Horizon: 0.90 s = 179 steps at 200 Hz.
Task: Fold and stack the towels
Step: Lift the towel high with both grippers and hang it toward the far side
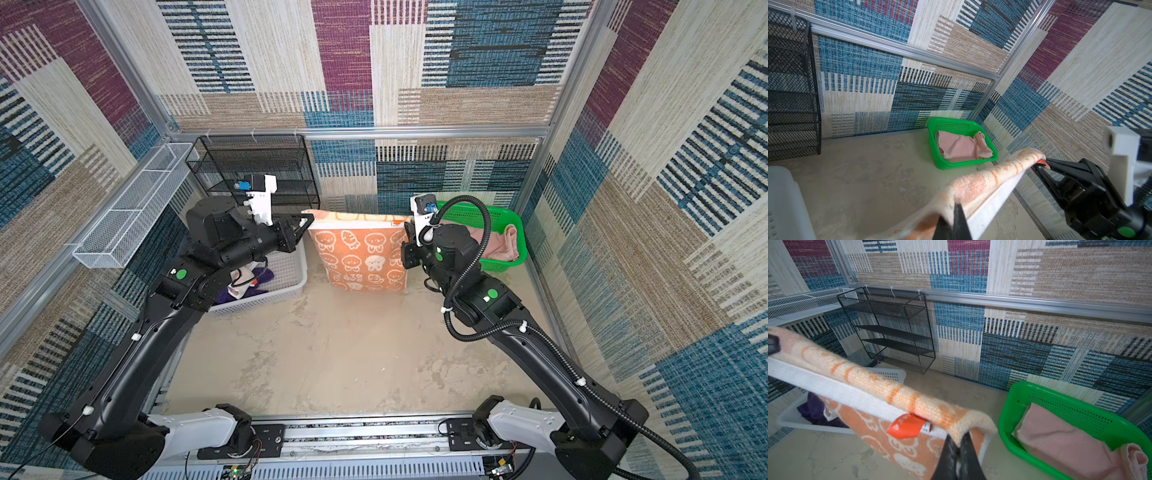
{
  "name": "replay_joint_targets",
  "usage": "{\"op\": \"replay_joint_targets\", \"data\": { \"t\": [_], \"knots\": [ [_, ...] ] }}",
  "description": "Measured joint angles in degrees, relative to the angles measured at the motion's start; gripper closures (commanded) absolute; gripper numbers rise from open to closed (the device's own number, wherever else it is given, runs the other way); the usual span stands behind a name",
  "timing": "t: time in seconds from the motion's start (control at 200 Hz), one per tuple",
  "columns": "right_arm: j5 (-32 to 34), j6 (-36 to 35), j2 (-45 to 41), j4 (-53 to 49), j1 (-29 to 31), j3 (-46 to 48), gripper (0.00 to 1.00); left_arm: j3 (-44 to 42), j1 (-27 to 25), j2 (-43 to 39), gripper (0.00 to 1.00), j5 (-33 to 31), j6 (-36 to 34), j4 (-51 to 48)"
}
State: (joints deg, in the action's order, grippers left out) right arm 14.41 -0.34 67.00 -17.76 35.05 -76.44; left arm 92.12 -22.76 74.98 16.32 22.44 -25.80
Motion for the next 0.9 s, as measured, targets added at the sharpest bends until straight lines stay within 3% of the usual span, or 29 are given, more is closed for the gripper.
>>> {"op": "replay_joint_targets", "data": {
  "t": [0.28, 0.666, 0.896],
  "knots": [
    [-9.8, -2.6, 11.0, 6.3, -8.7, -5.9, 1.00, 11.4, 7.6, 14.8, 1.00, 11.0, 4.7, 0.5],
    [-14.1, -6.0, 28.5, 14.3, -14.8, -21.7, 1.00, 35.3, 9.2, 34.6, 1.00, 10.6, 2.5, 0.0],
    [-15.0, -8.8, 32.4, 16.4, -15.6, -27.9, 1.00, 47.9, 9.5, 41.8, 1.00, 10.1, -1.2, -2.7]
  ]
}}
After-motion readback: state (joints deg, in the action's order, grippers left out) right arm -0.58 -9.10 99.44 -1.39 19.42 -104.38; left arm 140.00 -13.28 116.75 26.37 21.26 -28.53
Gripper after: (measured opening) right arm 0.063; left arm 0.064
